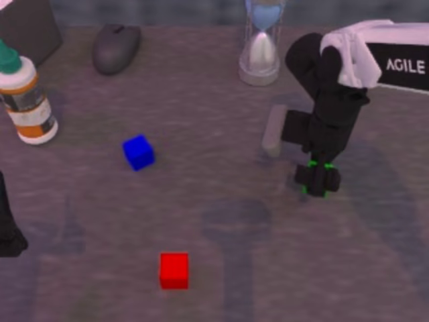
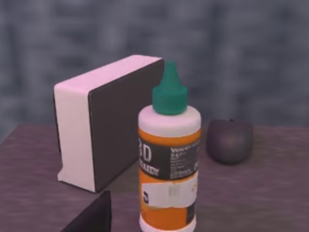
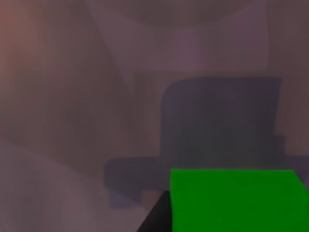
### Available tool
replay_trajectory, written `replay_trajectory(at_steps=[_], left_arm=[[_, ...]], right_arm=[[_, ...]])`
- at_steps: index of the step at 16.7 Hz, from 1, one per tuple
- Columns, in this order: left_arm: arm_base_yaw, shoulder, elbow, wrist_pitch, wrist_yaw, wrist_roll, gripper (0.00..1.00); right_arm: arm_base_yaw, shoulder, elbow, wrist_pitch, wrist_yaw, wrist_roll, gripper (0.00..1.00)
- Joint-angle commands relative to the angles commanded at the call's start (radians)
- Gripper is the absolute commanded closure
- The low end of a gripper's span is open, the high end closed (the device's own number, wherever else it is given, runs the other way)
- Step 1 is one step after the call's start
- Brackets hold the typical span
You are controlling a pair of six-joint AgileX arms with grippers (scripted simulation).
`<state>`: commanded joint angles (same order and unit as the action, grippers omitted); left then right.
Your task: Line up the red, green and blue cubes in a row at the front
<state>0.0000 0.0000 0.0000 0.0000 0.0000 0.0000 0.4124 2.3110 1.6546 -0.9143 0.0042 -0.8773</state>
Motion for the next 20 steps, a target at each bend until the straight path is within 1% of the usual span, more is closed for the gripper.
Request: replay_trajectory(at_steps=[6,7,10,15,20], left_arm=[[0.000,0.000,0.000,0.000,0.000,0.000,0.00],[0.000,0.000,0.000,0.000,0.000,0.000,0.00],[0.000,0.000,0.000,0.000,0.000,0.000,0.00],[0.000,0.000,0.000,0.000,0.000,0.000,0.00],[0.000,0.000,0.000,0.000,0.000,0.000,0.00]], right_arm=[[0.000,0.000,0.000,0.000,0.000,0.000,1.00],[0.003,-0.043,0.002,-0.032,-0.015,0.020,1.00],[0.005,-0.054,0.036,-0.074,-0.015,0.019,1.00],[0.011,-0.106,0.153,-0.252,-0.016,0.017,1.00],[0.006,-0.112,0.166,-0.269,-0.016,0.019,1.00]])
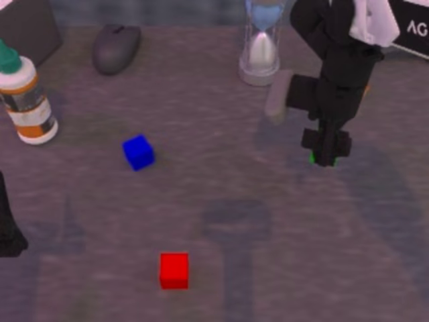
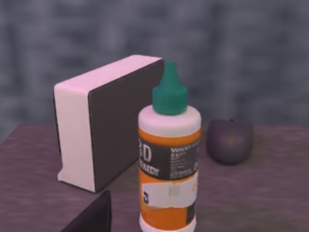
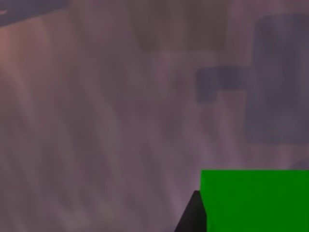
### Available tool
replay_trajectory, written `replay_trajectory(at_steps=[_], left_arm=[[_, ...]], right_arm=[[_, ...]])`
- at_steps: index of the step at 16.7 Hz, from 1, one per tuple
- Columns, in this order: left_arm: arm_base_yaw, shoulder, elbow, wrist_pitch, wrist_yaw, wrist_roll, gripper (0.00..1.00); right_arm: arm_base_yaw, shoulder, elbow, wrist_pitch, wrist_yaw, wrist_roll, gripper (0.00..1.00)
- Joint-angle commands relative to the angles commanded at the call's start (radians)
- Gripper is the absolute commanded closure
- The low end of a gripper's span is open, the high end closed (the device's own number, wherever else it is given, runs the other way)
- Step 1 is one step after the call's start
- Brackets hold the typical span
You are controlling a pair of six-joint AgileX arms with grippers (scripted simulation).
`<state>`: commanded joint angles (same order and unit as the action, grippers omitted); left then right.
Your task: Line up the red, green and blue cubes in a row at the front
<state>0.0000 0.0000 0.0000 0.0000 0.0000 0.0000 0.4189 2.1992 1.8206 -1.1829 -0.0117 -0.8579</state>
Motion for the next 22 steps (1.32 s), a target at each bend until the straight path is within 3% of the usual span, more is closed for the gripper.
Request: replay_trajectory(at_steps=[4,13,22], left_arm=[[0.000,0.000,0.000,0.000,0.000,0.000,0.00],[0.000,0.000,0.000,0.000,0.000,0.000,0.00],[0.000,0.000,0.000,0.000,0.000,0.000,0.00]], right_arm=[[0.070,-0.024,-0.022,0.002,0.000,0.031,1.00],[0.479,-0.153,-0.156,0.011,-0.002,0.195,1.00],[0.497,-0.142,-0.216,0.084,-0.001,0.209,1.00]])
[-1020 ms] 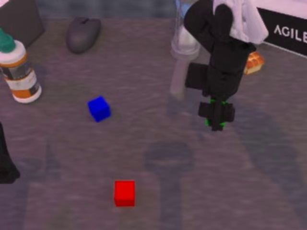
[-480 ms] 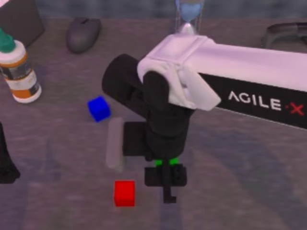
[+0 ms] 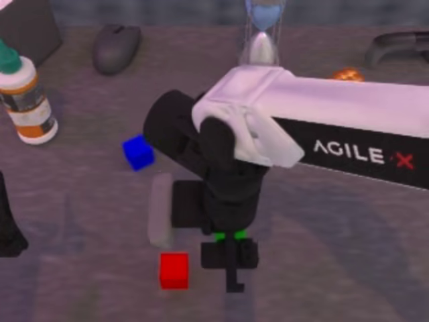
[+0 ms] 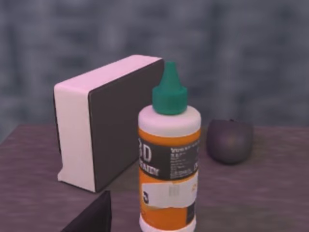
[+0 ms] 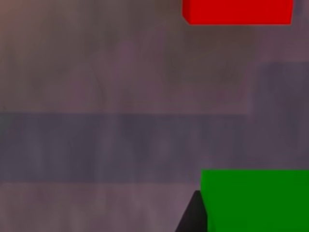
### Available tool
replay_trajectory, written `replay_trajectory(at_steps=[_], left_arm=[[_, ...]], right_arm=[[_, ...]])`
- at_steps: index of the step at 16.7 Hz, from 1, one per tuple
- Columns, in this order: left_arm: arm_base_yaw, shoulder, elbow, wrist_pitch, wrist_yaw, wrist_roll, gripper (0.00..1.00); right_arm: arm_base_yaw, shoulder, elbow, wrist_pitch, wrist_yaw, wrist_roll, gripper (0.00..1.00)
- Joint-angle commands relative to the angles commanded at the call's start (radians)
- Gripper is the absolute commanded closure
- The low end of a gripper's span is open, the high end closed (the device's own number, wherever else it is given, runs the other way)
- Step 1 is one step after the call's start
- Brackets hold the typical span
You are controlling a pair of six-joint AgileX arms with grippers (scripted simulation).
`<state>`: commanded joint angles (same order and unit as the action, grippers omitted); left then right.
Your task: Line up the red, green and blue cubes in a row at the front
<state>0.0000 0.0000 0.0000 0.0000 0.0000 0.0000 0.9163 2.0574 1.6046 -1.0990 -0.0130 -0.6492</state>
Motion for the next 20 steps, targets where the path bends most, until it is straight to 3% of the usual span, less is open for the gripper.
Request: replay_trajectory(at_steps=[5,10,20], left_arm=[[0.000,0.000,0.000,0.000,0.000,0.000,0.00],[0.000,0.000,0.000,0.000,0.000,0.000,0.00],[0.000,0.000,0.000,0.000,0.000,0.000,0.00]], right_arm=[[0.004,0.043,-0.122,0.169,0.000,0.000,1.00],[0.004,0.047,-0.133,0.181,0.000,0.000,1.00],[0.004,0.047,-0.133,0.181,0.000,0.000,0.25]])
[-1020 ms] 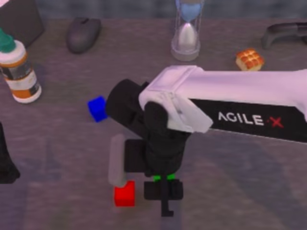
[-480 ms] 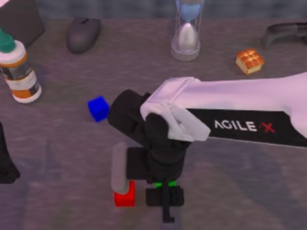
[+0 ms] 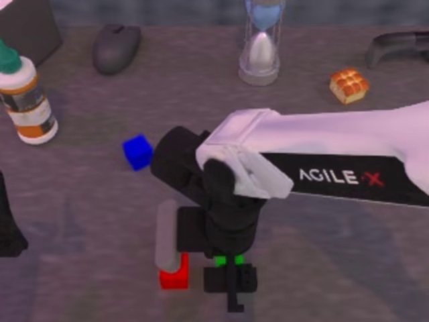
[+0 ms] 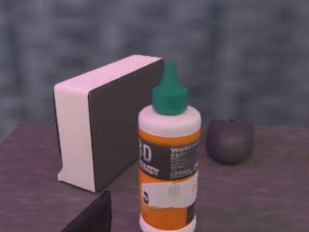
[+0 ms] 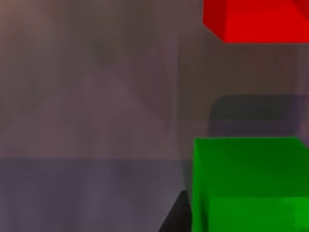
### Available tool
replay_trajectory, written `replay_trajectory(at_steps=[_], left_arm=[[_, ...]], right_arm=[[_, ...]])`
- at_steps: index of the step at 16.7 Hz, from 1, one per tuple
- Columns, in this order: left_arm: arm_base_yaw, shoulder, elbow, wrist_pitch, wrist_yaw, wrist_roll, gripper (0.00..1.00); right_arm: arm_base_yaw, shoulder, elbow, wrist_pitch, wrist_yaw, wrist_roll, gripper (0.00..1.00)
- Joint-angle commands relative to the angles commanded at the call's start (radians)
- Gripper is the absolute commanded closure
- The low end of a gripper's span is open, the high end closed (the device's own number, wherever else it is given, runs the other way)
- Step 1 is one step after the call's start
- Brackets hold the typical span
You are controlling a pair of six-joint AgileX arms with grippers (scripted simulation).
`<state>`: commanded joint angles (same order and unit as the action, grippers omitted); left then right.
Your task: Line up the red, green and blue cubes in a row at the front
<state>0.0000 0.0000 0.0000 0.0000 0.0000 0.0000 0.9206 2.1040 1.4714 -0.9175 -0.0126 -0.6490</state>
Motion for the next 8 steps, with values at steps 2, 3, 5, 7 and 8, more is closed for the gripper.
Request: replay_trajectory(at_steps=[2,3,5,7,8], left_arm=[[0.000,0.000,0.000,0.000,0.000,0.000,0.00],[0.000,0.000,0.000,0.000,0.000,0.000,0.00],[0.000,0.000,0.000,0.000,0.000,0.000,0.00],[0.000,0.000,0.000,0.000,0.000,0.000,0.00],[0.000,0.000,0.000,0.000,0.000,0.000,0.00]], right_arm=[[0.000,0.000,0.000,0.000,0.000,0.000,0.10],[0.000,0.000,0.000,0.000,0.000,0.000,0.02],[0.000,0.000,0.000,0.000,0.000,0.000,0.00],[0.000,0.000,0.000,0.000,0.000,0.000,0.00],[0.000,0.000,0.000,0.000,0.000,0.000,0.00]])
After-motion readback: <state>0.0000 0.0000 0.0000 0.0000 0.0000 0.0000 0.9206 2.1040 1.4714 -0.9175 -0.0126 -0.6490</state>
